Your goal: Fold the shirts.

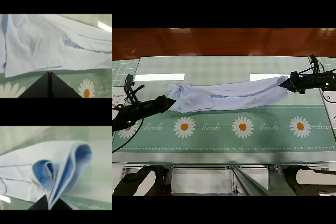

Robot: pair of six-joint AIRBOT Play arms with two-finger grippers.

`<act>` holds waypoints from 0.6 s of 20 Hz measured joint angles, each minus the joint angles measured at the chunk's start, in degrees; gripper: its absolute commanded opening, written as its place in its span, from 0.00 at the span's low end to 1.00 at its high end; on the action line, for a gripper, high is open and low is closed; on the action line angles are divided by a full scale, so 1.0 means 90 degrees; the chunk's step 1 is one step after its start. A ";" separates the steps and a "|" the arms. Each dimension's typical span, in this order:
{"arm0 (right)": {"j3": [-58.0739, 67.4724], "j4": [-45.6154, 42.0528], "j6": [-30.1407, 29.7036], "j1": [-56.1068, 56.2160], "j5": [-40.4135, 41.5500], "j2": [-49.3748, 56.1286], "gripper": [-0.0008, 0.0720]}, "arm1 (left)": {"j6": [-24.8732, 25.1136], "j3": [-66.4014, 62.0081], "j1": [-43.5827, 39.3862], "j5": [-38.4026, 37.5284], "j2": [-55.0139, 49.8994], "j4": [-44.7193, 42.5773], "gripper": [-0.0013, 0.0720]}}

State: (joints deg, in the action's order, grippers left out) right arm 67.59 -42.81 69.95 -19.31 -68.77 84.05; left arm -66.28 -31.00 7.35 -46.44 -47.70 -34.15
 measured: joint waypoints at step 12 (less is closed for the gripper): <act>-0.1173 -0.0444 0.0563 -0.0036 -0.0483 -0.4051 0.04 | -0.1151 -0.4918 -0.4211 -0.0100 -0.5005 -0.0777 0.06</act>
State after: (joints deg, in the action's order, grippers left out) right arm 57.04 -46.81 75.02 -19.64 -73.12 47.59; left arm -76.64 -75.26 -30.55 -47.33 -92.75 -41.15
